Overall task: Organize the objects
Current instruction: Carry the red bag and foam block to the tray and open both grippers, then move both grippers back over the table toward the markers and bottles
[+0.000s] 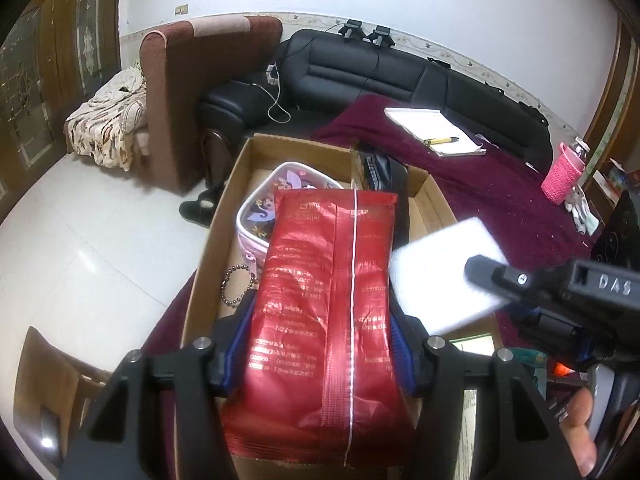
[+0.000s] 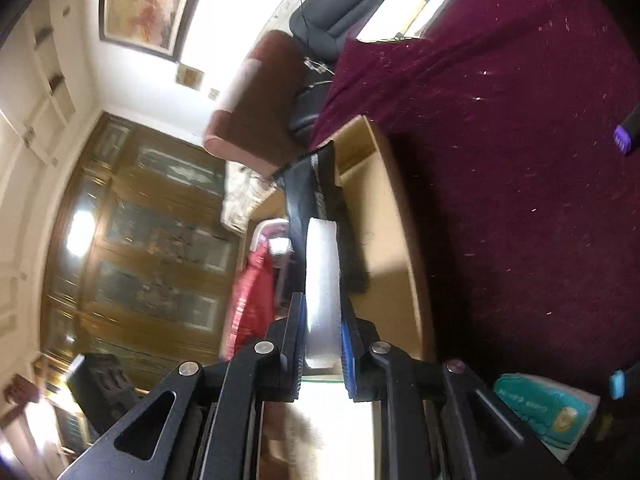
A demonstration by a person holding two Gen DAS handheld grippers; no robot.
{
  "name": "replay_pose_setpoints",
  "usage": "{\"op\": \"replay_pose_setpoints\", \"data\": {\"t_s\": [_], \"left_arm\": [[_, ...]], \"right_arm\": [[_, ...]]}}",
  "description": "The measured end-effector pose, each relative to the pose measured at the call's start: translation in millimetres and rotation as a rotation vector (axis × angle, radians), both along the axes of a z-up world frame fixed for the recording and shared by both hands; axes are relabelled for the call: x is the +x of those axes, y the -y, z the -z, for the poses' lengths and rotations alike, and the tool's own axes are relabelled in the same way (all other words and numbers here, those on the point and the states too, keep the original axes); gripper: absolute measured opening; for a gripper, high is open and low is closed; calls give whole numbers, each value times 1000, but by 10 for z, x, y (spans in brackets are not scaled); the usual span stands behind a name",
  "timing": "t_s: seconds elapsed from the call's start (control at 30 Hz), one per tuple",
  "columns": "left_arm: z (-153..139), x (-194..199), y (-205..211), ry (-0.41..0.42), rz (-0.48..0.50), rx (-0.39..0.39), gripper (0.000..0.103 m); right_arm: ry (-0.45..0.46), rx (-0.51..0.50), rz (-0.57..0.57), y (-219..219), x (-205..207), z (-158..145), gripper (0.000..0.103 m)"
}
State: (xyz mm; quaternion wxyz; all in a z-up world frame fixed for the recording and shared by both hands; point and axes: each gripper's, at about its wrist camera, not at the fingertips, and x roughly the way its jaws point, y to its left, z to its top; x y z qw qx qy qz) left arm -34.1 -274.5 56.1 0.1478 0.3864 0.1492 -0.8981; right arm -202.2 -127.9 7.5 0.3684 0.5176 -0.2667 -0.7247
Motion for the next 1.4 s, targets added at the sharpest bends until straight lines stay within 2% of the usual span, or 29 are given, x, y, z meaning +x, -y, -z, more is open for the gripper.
{"op": "replay_pose_setpoints", "data": {"t_s": [0.1, 0.13, 0.17, 0.23, 0.33, 0.5, 0.87, 1.4], "left_arm": [[16, -21, 10, 3, -3, -1, 59], [19, -34, 10, 6, -3, -1, 60], [20, -42, 10, 10, -3, -4, 61], [14, -56, 2, 10, 4, -3, 63], [-34, -41, 12, -6, 6, 4, 65], [-136, 28, -1, -30, -1, -11, 67], [-287, 258, -250, -75, 43, -22, 73], [-261, 218, -903, -34, 153, -67, 73]], "right_arm": [[-29, 62, -15, 9, 8, -42, 24], [-42, 97, -17, 12, 8, -70, 35], [-48, 112, -18, 7, 6, -89, 52], [-57, 114, 7, -76, 18, -148, 71], [-84, 123, 33, -161, 52, -251, 78], [-108, 121, 49, -318, 124, -368, 79], [-191, 197, 51, -718, 546, -460, 79], [-158, 147, 154, -1627, 667, -426, 79]]}}
